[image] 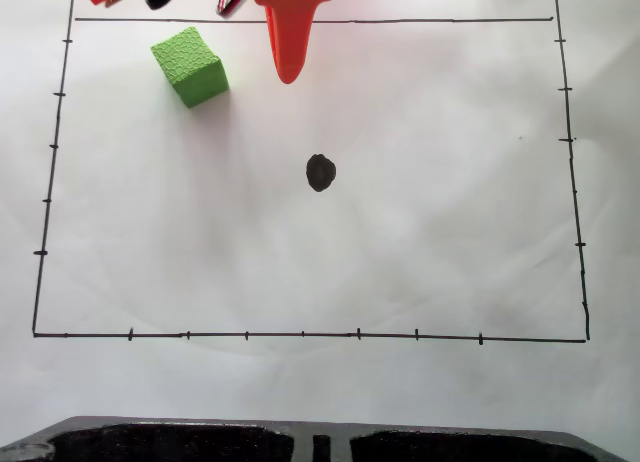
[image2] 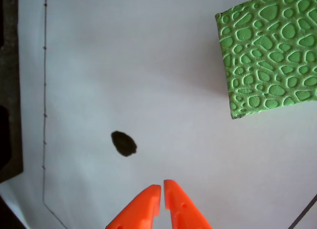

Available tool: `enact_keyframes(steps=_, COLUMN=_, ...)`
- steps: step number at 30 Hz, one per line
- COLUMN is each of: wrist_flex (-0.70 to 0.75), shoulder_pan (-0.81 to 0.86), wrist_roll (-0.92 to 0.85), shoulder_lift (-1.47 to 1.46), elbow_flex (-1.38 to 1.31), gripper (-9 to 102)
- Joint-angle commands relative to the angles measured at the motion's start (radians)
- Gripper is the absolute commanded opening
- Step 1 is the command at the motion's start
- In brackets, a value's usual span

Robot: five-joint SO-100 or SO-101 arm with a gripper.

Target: Grasp the colored block, Place it on the black dot, and then return the arm to the default position.

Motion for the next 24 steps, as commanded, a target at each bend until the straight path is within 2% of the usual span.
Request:
enact_keyframes(steps=1, wrist_flex=-0.012, shoulder_pan=-0.006, wrist_roll=-0.003, shoulder_lift=0.012, elbow_flex=-0.005, gripper=0)
enact_keyframes(steps=24, wrist_flex=-0.012, shoulder_pan=-0.011, wrist_roll=-0.015, shoulder_lift=0.012, elbow_flex=-0.005, gripper=0)
